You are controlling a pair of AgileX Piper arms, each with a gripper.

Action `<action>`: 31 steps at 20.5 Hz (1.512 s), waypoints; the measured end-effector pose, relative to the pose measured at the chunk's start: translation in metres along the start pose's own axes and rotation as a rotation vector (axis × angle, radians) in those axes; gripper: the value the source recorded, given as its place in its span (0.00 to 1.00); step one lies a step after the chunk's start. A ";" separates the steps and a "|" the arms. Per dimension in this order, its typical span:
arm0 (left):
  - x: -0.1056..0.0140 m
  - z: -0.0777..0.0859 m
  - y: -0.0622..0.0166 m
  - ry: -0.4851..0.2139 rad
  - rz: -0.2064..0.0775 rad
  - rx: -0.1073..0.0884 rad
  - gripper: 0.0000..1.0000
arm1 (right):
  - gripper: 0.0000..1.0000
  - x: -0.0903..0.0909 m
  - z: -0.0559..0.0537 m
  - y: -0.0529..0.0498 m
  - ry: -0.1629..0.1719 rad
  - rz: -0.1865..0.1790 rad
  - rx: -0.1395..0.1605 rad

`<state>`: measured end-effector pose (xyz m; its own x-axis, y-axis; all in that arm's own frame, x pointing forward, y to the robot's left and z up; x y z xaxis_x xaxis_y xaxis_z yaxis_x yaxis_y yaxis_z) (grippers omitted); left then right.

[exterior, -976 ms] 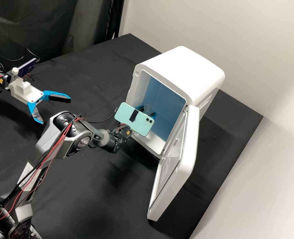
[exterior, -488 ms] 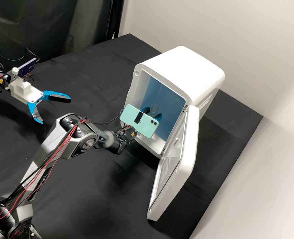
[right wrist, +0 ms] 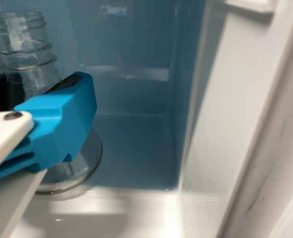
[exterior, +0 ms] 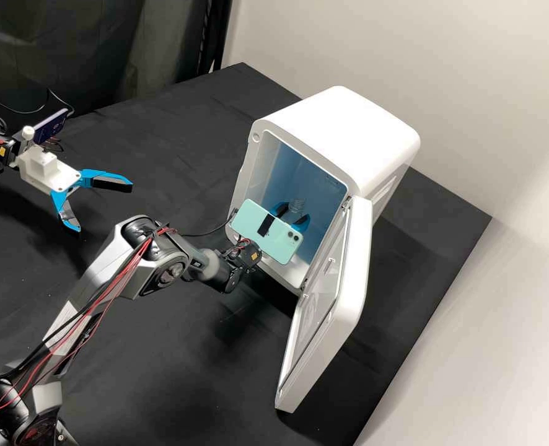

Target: Place the flask in the incubator

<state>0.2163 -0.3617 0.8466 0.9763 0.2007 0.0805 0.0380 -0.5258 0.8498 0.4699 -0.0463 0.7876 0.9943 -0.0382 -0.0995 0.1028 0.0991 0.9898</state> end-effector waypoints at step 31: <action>0.000 0.000 0.0001 0.002 0.000 0.000 1.00 | 1.00 0.012 0.020 0.010 -0.036 0.025 0.008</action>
<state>0.2161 -0.3614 0.8469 0.9760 0.2020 0.0818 0.0376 -0.5257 0.8498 0.4821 -0.0654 0.7981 0.9949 -0.0716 -0.0708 0.0773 0.0928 0.9927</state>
